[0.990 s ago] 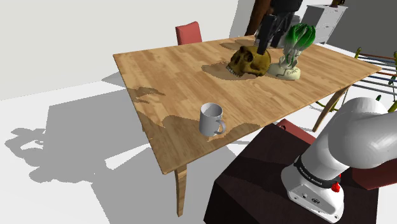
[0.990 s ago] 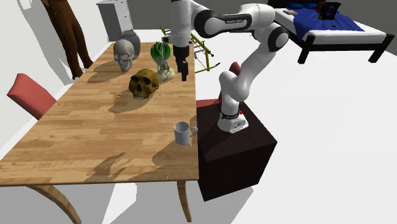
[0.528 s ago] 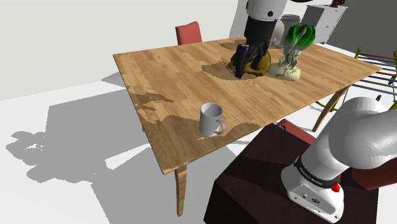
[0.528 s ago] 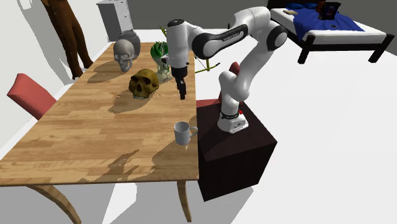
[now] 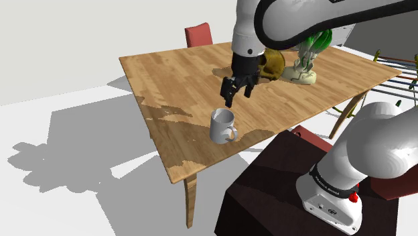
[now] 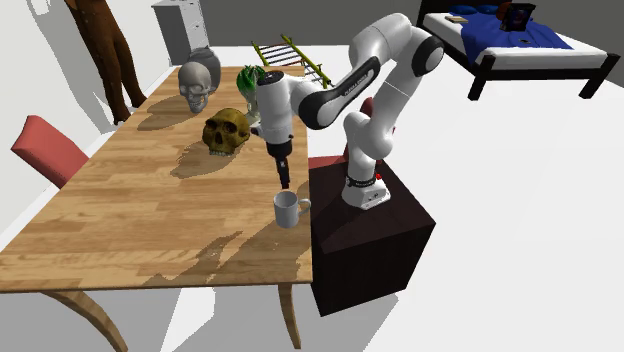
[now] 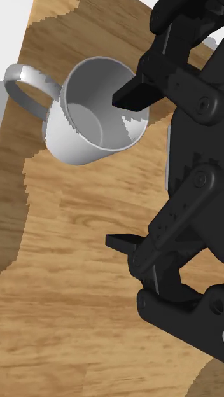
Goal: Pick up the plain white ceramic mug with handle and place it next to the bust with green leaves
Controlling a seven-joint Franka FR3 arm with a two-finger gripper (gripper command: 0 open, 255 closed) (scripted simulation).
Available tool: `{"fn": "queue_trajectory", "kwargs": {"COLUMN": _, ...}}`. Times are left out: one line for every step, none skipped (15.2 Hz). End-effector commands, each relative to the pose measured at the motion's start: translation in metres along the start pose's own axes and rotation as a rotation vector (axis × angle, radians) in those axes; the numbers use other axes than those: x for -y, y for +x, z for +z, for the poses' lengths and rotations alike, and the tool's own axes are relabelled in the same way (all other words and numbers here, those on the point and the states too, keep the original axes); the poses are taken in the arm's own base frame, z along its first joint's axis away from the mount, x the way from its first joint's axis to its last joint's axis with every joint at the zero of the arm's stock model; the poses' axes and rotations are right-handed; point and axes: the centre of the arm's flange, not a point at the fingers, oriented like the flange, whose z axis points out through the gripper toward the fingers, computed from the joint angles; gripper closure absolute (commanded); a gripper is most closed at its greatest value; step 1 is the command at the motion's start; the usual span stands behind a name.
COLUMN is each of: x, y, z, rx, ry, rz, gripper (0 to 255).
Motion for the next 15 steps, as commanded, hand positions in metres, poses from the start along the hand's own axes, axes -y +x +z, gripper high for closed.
{"fn": "queue_trajectory", "kwargs": {"x": 0.018, "y": 0.005, "z": 0.02, "rx": 0.008, "ry": 0.001, "rz": 0.015, "gripper": 0}}
{"fn": "queue_trajectory", "kwargs": {"x": 0.023, "y": 0.007, "z": 0.026, "rx": 0.011, "ry": 0.001, "rz": 0.019, "gripper": 0}}
{"fn": "queue_trajectory", "kwargs": {"x": 0.023, "y": 0.006, "z": 0.031, "rx": 0.011, "ry": 0.001, "rz": 0.019, "gripper": 0}}
{"fn": "queue_trajectory", "kwargs": {"x": 0.023, "y": 0.006, "z": 0.036, "rx": 0.011, "ry": 0.001, "rz": 0.019, "gripper": 0}}
{"fn": "queue_trajectory", "kwargs": {"x": 0.023, "y": 0.006, "z": 0.042, "rx": 0.011, "ry": 0.001, "rz": 0.019, "gripper": 0}}
{"fn": "queue_trajectory", "kwargs": {"x": 0.023, "y": 0.006, "z": 0.047, "rx": 0.011, "ry": 0.001, "rz": 0.019, "gripper": 0}}
{"fn": "queue_trajectory", "kwargs": {"x": 0.023, "y": 0.006, "z": 0.052, "rx": 0.011, "ry": 0.001, "rz": 0.019, "gripper": 0}}
{"fn": "queue_trajectory", "kwargs": {"x": 0.023, "y": 0.006, "z": 0.058, "rx": 0.011, "ry": 0.001, "rz": 0.019, "gripper": 0}}
{"fn": "queue_trajectory", "kwargs": {"x": 0.023, "y": 0.006, "z": 0.063, "rx": 0.011, "ry": 0.001, "rz": 0.019, "gripper": 0}}
{"fn": "queue_trajectory", "kwargs": {"x": 0.023, "y": 0.006, "z": 0.066, "rx": 0.011, "ry": 0.001, "rz": 0.019, "gripper": 0}}
{"fn": "queue_trajectory", "kwargs": {"x": 0.023, "y": 0.006, "z": 0.066, "rx": 0.011, "ry": 0.001, "rz": 0.019, "gripper": 0}}
{"fn": "queue_trajectory", "kwargs": {"x": 0.023, "y": 0.006, "z": 0.066, "rx": 0.011, "ry": 0.001, "rz": 0.019, "gripper": 0}}
{"fn": "queue_trajectory", "kwargs": {"x": 0.023, "y": 0.006, "z": 0.066, "rx": 0.011, "ry": 0.001, "rz": 0.019, "gripper": 0}}
{"fn": "queue_trajectory", "kwargs": {"x": 0.023, "y": 0.006, "z": 0.066, "rx": 0.011, "ry": 0.001, "rz": 0.019, "gripper": 0}}
{"fn": "queue_trajectory", "kwargs": {"x": 0.023, "y": 0.006, "z": 0.066, "rx": 0.011, "ry": 0.001, "rz": 0.019, "gripper": 0}}
